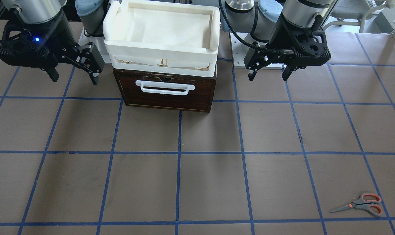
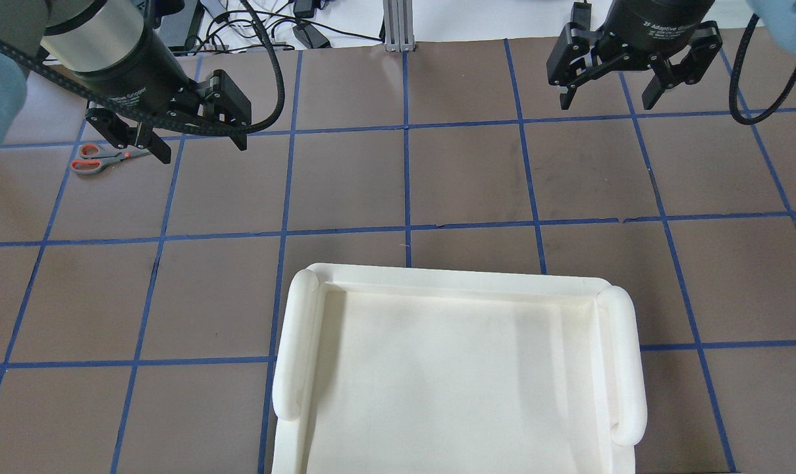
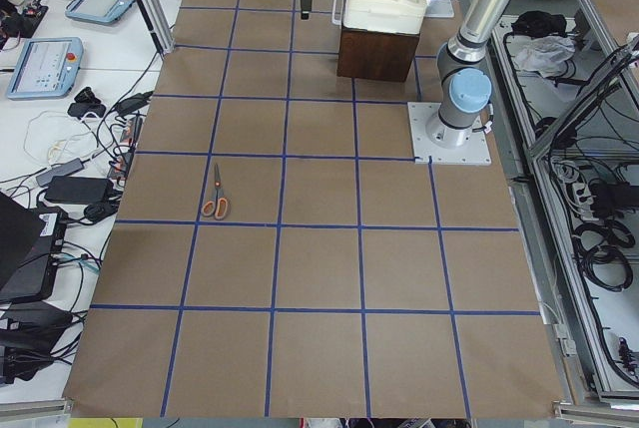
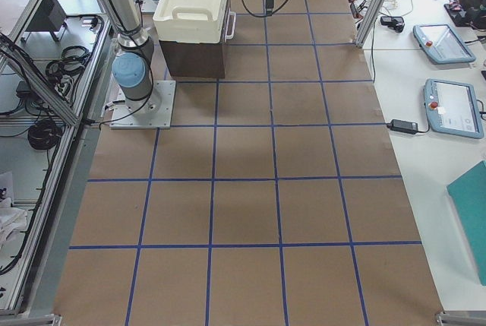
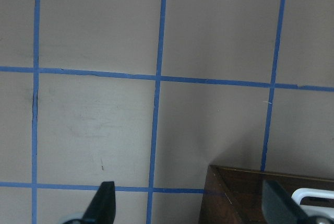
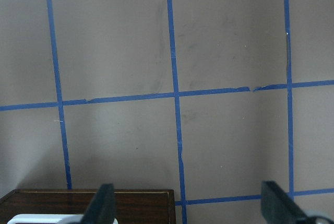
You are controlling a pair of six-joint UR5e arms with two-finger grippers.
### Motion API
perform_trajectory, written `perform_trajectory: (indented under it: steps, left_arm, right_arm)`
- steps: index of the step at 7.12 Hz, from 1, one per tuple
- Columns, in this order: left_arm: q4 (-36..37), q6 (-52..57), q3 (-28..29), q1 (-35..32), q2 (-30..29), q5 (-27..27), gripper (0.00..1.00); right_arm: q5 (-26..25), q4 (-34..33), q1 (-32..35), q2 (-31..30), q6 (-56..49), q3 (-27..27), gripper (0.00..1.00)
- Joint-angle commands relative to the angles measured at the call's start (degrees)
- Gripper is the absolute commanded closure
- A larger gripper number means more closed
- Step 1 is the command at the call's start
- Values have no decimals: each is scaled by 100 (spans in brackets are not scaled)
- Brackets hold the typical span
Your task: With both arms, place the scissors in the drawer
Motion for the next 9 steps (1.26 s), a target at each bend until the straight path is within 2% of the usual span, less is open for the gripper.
perform_trajectory:
  steps: [1, 3, 4, 6, 7, 8, 9]
  left_arm:
    - [-237, 639, 38, 16, 66, 8, 0]
    - [-334, 677, 30, 33, 119, 17, 0]
    - [-379, 686, 30, 25, 128, 26, 0]
    - [-388, 686, 12, 33, 137, 26, 0]
    - [-388, 686, 3, 51, 137, 26, 0]
    - [-379, 686, -5, 51, 137, 26, 0]
    - [-388, 695, -5, 51, 137, 26, 0]
  right_arm:
    - [16, -8, 0, -8, 14, 11, 0]
    - [7, -34, 26, 88, -274, 89, 0]
    - [268, -260, 305, 254, -355, 125, 0]
    - [219, -962, 1279, 762, -1010, 395, 0]
    - [270, -1322, 1318, 913, -1354, 676, 0]
    - [288, -1700, 1327, 1002, -1758, 722, 0]
    - [288, -2017, 1362, 1011, -2588, 775, 0]
